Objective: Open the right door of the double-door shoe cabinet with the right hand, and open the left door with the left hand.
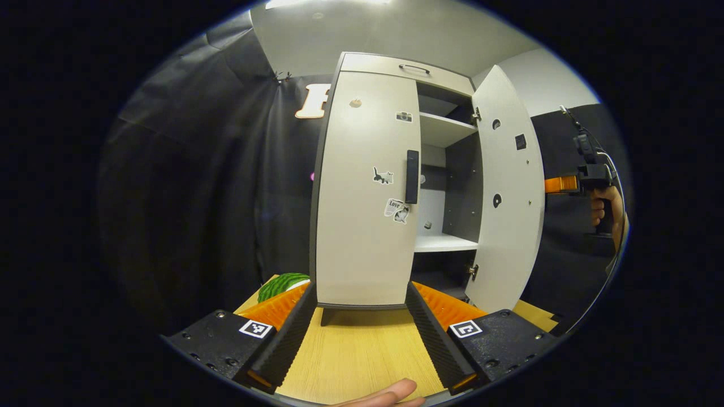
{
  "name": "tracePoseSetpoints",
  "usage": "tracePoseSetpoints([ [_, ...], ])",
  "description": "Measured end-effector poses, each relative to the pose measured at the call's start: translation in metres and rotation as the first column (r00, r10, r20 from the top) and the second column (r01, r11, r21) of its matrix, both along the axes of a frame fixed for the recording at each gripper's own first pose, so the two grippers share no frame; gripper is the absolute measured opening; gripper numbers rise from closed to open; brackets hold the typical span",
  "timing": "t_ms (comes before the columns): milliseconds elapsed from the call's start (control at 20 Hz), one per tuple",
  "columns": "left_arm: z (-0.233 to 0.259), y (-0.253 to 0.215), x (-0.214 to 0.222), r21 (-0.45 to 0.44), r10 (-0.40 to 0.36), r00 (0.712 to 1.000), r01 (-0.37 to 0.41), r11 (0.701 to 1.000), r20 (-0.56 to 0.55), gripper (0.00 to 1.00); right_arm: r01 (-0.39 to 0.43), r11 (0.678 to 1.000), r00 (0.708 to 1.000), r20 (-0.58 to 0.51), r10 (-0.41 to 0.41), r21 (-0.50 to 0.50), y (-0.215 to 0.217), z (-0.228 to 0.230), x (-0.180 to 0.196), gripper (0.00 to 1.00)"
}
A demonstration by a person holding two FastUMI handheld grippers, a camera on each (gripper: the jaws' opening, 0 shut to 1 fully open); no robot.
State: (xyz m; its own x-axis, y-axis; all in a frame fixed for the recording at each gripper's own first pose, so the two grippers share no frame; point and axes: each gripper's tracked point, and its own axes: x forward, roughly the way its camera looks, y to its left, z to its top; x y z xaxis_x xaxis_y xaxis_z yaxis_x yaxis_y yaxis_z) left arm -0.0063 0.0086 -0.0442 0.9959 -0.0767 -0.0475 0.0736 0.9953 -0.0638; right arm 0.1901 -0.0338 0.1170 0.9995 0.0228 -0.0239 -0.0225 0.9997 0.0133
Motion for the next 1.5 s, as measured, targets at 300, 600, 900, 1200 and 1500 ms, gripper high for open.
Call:
tracePoseSetpoints([
  [300,0.003,-0.010,0.004,0.005,-0.003,1.000,0.003,1.000,0.007,0.98,-0.044,0.997,0.999,-0.004,0.045,0.062,-0.005,-0.004,0.001,0.08],
  [600,0.011,-0.017,0.026,0.026,0.031,0.999,-0.032,0.999,0.006,0.98,-0.036,0.999,0.999,0.013,0.036,0.026,-0.014,-0.006,0.005,0.14],
  [900,0.045,-0.034,0.068,0.025,0.046,0.998,-0.047,0.999,0.048,0.98,-0.039,0.999,0.998,0.043,0.038,0.023,-0.011,-0.005,0.007,0.05],
  [1200,0.106,-0.060,0.136,0.034,0.041,0.991,-0.046,0.998,0.131,0.98,0.035,0.999,0.991,0.127,-0.035,0.009,-0.029,0.006,-0.003,0.40],
  [1500,0.126,-0.097,0.195,0.039,-0.008,0.993,0.004,0.999,0.116,0.97,0.003,0.997,0.986,0.167,-0.016,0.078,-0.017,0.000,-0.026,1.00],
])
